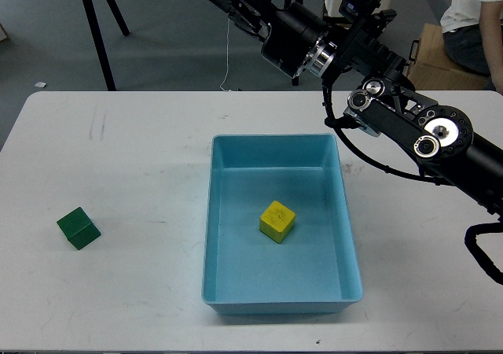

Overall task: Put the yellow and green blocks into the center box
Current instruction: 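Open the right gripper and withdraw it up and away from the tray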

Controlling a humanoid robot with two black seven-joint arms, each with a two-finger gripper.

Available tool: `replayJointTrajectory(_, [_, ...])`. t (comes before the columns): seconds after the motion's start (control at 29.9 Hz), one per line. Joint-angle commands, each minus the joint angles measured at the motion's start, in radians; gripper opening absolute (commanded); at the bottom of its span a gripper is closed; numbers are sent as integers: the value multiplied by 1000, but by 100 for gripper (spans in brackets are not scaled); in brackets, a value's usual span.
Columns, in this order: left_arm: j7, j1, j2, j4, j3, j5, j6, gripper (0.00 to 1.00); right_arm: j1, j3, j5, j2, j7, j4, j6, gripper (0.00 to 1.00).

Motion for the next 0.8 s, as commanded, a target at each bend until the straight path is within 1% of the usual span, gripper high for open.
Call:
replayJointTrajectory(0.0, [0, -16, -1, 4, 2, 90, 18, 100, -14, 2, 0, -6, 0, 12, -7, 98])
replayJointTrajectory(0.07, [0, -21, -1, 4, 2, 160, 48, 100, -25, 2, 0, -6, 0, 14, -15, 98])
replayJointTrajectory(0.23, [0, -49, 1, 2, 11, 406, 51, 100, -34, 6, 0, -6, 0, 15, -21, 98])
replayJointTrajectory(0.33, [0, -67, 1, 2, 11, 510, 84, 100, -42, 24, 0, -6, 0, 15, -21, 98])
replayJointTrajectory(0.47, [0, -75, -1, -8, 12, 605, 206, 100, -66, 50, 0, -6, 0, 41, -22, 98])
replayJointTrajectory(0.6, [0, -83, -2, -34, 18, 782, 317, 100, -116, 76, 0, -12, 0, 81, -22, 98])
replayJointTrajectory(0.7, [0, -83, -5, -117, 20, 886, 404, 100, -146, 90, 0, -31, 0, 98, -22, 98])
replayJointTrajectory(0.77, [0, -75, 4, -194, 24, 947, 478, 100, -166, 107, -1, -42, 0, 118, -24, 98])
